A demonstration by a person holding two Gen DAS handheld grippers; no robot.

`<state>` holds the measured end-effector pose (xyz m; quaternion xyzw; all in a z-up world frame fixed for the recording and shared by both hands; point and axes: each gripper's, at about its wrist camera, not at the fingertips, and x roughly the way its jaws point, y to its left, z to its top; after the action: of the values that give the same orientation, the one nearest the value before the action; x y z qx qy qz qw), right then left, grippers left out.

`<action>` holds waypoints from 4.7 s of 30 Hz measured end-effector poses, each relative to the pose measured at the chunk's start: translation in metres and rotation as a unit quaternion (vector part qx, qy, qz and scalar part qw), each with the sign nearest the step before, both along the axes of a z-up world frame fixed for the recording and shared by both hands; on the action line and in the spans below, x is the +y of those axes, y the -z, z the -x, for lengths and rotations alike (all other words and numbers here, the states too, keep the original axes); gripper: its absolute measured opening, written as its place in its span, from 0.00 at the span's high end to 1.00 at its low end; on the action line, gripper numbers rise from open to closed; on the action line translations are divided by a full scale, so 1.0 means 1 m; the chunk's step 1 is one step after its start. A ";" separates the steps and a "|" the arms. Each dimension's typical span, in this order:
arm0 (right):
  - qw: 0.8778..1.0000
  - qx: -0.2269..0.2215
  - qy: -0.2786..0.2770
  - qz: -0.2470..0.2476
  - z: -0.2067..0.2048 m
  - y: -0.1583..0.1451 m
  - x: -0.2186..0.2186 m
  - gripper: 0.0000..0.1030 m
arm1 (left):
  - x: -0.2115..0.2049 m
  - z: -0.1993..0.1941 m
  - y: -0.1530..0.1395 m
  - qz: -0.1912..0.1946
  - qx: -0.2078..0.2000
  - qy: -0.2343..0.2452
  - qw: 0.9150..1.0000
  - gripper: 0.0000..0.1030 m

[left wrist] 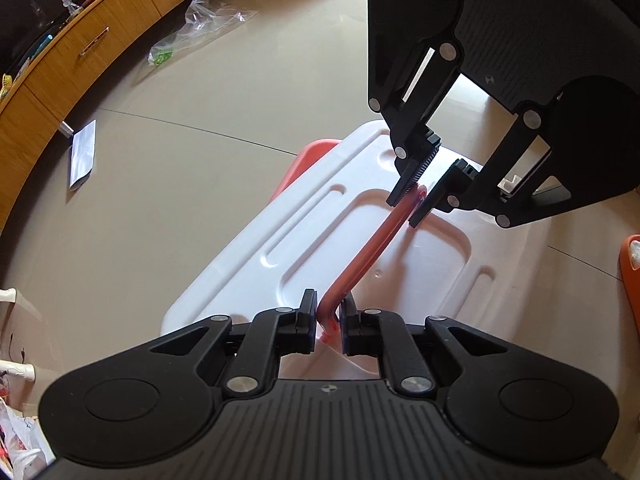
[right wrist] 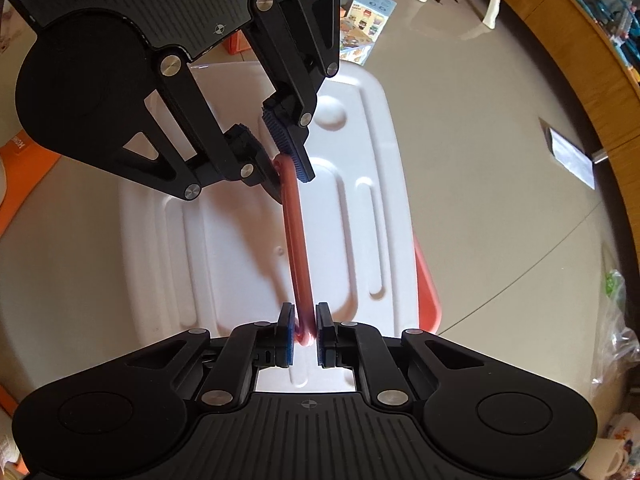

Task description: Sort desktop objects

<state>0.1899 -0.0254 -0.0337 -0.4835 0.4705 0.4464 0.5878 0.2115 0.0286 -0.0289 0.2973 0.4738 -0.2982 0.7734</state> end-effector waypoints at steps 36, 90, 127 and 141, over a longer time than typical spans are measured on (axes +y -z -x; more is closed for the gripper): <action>0.999 0.012 -0.015 0.043 -0.032 0.037 0.034 0.93 | 0.040 0.003 0.016 0.012 0.013 -0.058 0.998 0.88; 0.983 0.075 0.161 -0.036 -0.040 -0.020 0.002 0.63 | 0.035 -0.012 -0.011 -0.034 0.055 -0.158 0.985 0.34; 0.781 -0.078 0.617 -0.049 0.184 -0.023 -0.115 0.17 | -0.014 0.157 -0.031 0.014 0.012 -0.429 0.903 0.11; 0.742 -0.058 0.667 -0.035 0.233 -0.002 -0.138 0.13 | -0.027 0.203 -0.025 0.014 -0.014 -0.404 0.915 0.05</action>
<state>-0.0431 -0.1630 -0.0318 -0.0503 0.6216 -0.0720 0.7784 0.0087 0.0011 -0.0037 0.0737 0.5385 0.0371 0.8386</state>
